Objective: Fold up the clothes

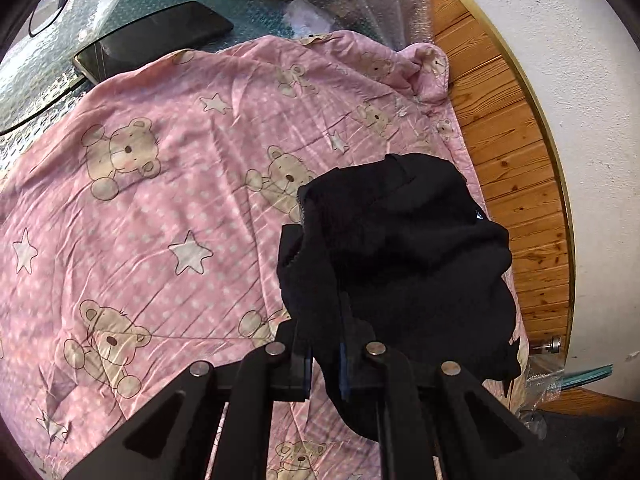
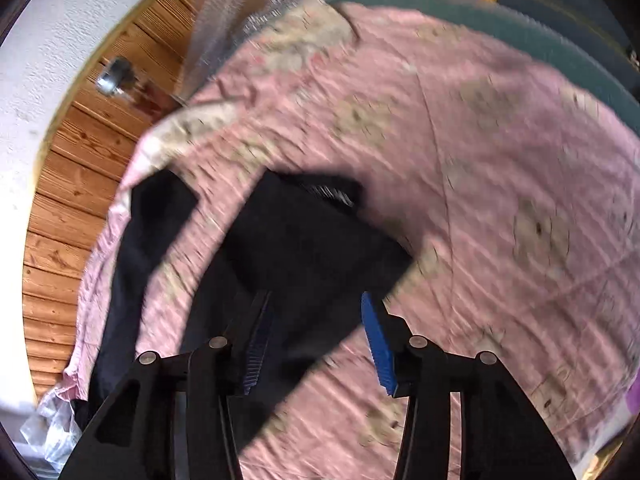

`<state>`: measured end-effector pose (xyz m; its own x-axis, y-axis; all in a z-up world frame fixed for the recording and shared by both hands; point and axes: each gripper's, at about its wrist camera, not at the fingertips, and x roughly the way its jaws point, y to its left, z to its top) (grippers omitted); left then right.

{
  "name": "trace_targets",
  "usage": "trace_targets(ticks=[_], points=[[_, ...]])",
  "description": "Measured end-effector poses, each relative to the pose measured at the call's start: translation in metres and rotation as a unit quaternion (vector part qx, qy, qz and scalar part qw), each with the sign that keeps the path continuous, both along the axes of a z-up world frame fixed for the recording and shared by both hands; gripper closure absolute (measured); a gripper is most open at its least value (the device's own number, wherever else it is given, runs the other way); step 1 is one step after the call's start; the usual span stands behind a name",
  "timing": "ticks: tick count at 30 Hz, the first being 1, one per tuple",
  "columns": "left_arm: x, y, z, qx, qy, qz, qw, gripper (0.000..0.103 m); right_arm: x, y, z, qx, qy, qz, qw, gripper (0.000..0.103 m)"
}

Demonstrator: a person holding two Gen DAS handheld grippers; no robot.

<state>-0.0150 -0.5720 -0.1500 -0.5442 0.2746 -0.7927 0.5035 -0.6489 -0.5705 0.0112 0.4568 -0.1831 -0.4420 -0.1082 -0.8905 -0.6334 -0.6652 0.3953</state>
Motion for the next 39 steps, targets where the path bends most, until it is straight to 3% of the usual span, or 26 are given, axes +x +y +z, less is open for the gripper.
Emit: trace_targets(ticks=[3, 7, 9, 10, 13, 18, 20, 22, 25, 28, 31, 34, 36, 39], points=[[0.002, -0.003, -0.006, -0.001, -0.011, 0.001, 0.9999, 0.094, -0.003, 0.0, -0.019, -0.02, -0.005, 0.007, 1.0, 0.053], [-0.003, 0.001, -0.009, -0.009, -0.017, 0.0, 0.9998, 0.094, -0.019, 0.001, -0.038, -0.001, -0.008, 0.004, 1.0, 0.056], [-0.006, 0.003, -0.009, -0.005, -0.012, 0.008, 0.9999, 0.094, -0.028, 0.003, -0.035, 0.012, -0.011, -0.005, 1.0, 0.094], [-0.009, 0.003, -0.007, -0.002, -0.007, 0.014, 0.9999, 0.094, -0.032, 0.006, -0.031, 0.016, -0.018, -0.008, 1.0, 0.101], [-0.023, 0.001, 0.017, 0.031, 0.045, 0.035, 0.9979, 0.097, -0.04, 0.012, 0.02, 0.008, 0.051, -0.02, 0.998, 0.101], [-0.05, 0.003, 0.114, 0.057, 0.192, 0.004, 0.9798, 0.097, -0.016, 0.0, 0.152, 0.041, 0.186, -0.005, 0.982, 0.102], [-0.044, 0.001, 0.142, 0.064, 0.227, -0.011, 0.9716, 0.097, 0.006, -0.002, 0.184, 0.054, 0.21, -0.003, 0.976, 0.102], [-0.026, -0.001, 0.153, 0.065, 0.237, -0.025, 0.969, 0.097, 0.032, -0.003, 0.191, 0.065, 0.203, 0.0, 0.977, 0.102], [0.009, -0.008, 0.127, 0.057, 0.193, -0.043, 0.9786, 0.097, 0.068, 0.001, 0.148, 0.06, 0.14, -0.002, 0.988, 0.102], [0.042, -0.019, 0.062, 0.039, 0.104, -0.052, 0.9925, 0.097, 0.104, 0.004, 0.074, 0.05, 0.052, -0.012, 0.997, 0.101], [0.069, -0.03, -0.006, 0.037, 0.024, -0.044, 0.998, 0.097, 0.137, 0.006, 0.017, 0.042, -0.016, -0.028, 0.999, 0.101], [0.085, -0.033, -0.037, 0.032, -0.003, -0.035, 0.9989, 0.094, 0.159, 0.009, -0.009, 0.058, -0.049, -0.029, 0.997, 0.101], [0.091, -0.035, -0.039, 0.04, 0.0, -0.024, 0.9989, 0.09, 0.169, 0.014, -0.011, 0.071, -0.063, -0.025, 0.995, 0.101], [0.1, -0.043, -0.03, 0.008, -0.014, -0.023, 0.9996, 0.076, 0.173, 0.016, -0.004, 0.11, -0.084, -0.006, 0.99, 0.098]])
